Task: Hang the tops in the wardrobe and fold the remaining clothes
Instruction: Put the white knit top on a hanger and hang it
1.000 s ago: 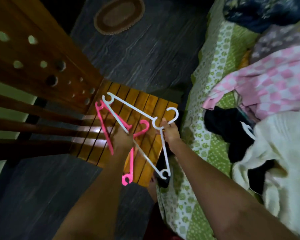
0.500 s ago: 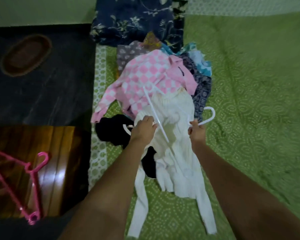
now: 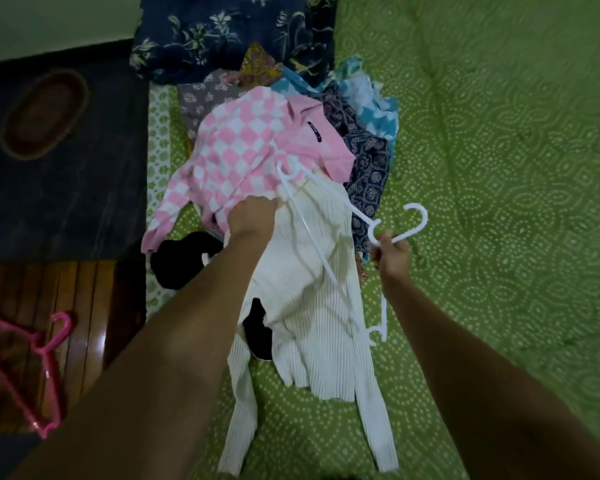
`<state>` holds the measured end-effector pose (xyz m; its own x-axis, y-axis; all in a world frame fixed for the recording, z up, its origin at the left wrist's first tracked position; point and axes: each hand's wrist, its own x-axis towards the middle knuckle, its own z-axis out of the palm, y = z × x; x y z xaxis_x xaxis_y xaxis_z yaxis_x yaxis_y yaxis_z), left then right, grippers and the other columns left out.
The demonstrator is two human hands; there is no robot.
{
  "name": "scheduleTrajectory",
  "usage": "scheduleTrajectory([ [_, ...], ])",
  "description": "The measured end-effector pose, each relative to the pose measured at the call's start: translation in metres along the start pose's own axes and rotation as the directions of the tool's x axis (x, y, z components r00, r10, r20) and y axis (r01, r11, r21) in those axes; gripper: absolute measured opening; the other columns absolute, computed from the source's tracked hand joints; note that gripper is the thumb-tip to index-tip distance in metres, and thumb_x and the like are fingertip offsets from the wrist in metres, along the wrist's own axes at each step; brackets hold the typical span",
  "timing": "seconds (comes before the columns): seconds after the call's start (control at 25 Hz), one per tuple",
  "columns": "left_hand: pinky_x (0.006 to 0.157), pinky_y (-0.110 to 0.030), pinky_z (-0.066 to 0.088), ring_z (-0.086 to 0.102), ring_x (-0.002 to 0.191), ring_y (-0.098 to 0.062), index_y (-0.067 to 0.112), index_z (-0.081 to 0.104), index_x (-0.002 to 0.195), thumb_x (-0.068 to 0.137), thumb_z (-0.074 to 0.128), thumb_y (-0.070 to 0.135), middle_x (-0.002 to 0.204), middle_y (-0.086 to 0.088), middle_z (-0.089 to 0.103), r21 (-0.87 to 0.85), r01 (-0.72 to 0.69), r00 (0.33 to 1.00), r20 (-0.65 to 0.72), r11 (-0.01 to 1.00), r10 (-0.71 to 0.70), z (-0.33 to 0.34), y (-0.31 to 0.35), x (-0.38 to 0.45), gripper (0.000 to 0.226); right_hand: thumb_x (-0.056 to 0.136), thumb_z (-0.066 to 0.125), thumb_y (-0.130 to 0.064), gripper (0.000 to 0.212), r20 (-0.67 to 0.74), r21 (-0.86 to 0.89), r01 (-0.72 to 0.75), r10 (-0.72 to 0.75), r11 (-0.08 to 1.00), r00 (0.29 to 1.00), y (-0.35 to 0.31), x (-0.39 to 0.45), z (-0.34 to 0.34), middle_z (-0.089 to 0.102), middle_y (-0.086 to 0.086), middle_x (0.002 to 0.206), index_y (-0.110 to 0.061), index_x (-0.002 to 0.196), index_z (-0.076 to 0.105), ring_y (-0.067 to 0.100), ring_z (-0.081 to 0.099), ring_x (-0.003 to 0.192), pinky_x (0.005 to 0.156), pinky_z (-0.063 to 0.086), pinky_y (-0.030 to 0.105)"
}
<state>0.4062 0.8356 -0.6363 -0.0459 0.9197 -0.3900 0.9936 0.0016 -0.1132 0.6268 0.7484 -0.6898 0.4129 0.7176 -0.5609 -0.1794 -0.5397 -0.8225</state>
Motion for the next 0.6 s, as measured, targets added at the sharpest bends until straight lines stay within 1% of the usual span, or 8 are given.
scheduleTrajectory([
  [0.04,0.08,-0.038,0.048,0.058,0.111,-0.032,0.003,0.058,0.122,0.1,0.044,0.012,0.119,-0.016,0.06,0.017,0.114,0.993,-0.006,0.993,-0.114,0.002,0.0,-0.001,0.028,0.103,0.037,-0.018,0.033,0.021,-0.011,0.023,-0.023,1.0,1.0,-0.002,0.002,-0.003,0.042,0.0,0.05,-0.007,0.075,0.048,0.0,0.035,0.037,0.04,0.03,0.014],
  [0.12,0.088,-0.035,0.046,0.054,0.117,-0.031,0.001,0.058,0.12,0.094,0.05,0.005,0.13,-0.017,0.053,-0.031,0.264,0.962,0.08,0.964,-0.261,-0.001,-0.001,-0.006,0.027,0.103,0.037,-0.017,0.035,0.062,-0.058,0.073,-0.069,0.996,0.996,-0.011,0.004,-0.009,0.041,0.003,0.054,-0.01,0.07,0.044,0.002,0.035,0.04,0.043,0.031,0.016],
  [0.2,0.088,-0.032,0.044,0.043,0.125,-0.033,0.004,0.044,0.134,0.092,0.055,0.008,0.149,-0.017,0.026,-0.101,0.323,0.936,0.182,0.941,-0.302,-0.004,-0.005,-0.01,0.044,0.103,0.038,-0.018,0.034,0.09,-0.127,0.121,-0.11,0.985,0.99,-0.022,0.007,-0.015,0.041,0.003,0.055,-0.011,0.07,0.043,0.003,0.035,0.041,0.046,0.031,0.019],
  [0.28,0.091,-0.03,0.039,0.031,0.134,-0.031,0.01,0.019,0.149,0.091,0.057,0.015,0.156,-0.012,-0.001,-0.126,0.303,0.926,0.273,0.945,-0.26,-0.016,-0.005,-0.017,0.069,0.102,0.04,-0.025,0.031,0.133,-0.223,0.165,-0.138,0.961,0.981,-0.034,0.012,-0.021,0.043,0.002,0.057,-0.01,0.075,0.044,0.006,0.038,0.045,0.049,0.032,0.025],
  [0.36,0.101,-0.032,0.033,0.025,0.14,-0.023,0.011,0.002,0.152,0.092,0.055,0.019,0.158,-0.004,-0.008,-0.142,0.222,0.926,0.341,0.964,-0.163,-0.027,-0.001,-0.026,0.081,0.101,0.041,-0.037,0.032,0.206,-0.35,0.235,-0.171,0.907,0.964,-0.047,0.014,-0.026,0.046,0.002,0.061,-0.012,0.081,0.045,0.014,0.04,0.052,0.054,0.033,0.031],
  [0.44,0.098,-0.032,0.034,0.025,0.141,-0.019,0.011,-0.001,0.152,0.09,0.056,0.012,0.158,0.002,-0.012,-0.257,0.199,0.92,0.381,0.946,-0.09,-0.037,0.001,-0.035,0.085,0.098,0.04,-0.044,0.031,0.261,-0.424,0.302,-0.204,0.854,0.944,-0.062,0.011,-0.025,0.047,0.001,0.064,-0.019,0.083,0.046,0.017,0.041,0.056,0.055,0.032,0.033],
  [0.48,0.098,-0.032,0.035,0.025,0.141,-0.019,0.011,0.002,0.152,0.088,0.058,0.009,0.158,0.002,-0.012,-0.306,0.211,0.922,0.379,0.929,-0.085,-0.041,-0.001,-0.038,0.085,0.099,0.04,-0.042,0.027,0.279,-0.438,0.329,-0.222,0.836,0.934,-0.074,0.006,-0.023,0.047,-0.001,0.065,-0.02,0.085,0.046,0.016,0.041,0.056,0.055,0.032,0.031],
  [0.6,0.103,-0.036,0.042,0.023,0.14,-0.024,0.012,0.013,0.151,0.082,0.068,0.016,0.158,-0.003,-0.007,-0.42,0.273,0.922,0.37,0.865,-0.112,-0.055,-0.016,-0.047,0.088,0.101,0.041,-0.036,0.025,0.327,-0.464,0.425,-0.296,0.777,0.897,-0.103,-0.008,-0.017,0.051,0.001,0.071,-0.014,0.092,0.049,0.017,0.046,0.062,0.059,0.034,0.033],
])
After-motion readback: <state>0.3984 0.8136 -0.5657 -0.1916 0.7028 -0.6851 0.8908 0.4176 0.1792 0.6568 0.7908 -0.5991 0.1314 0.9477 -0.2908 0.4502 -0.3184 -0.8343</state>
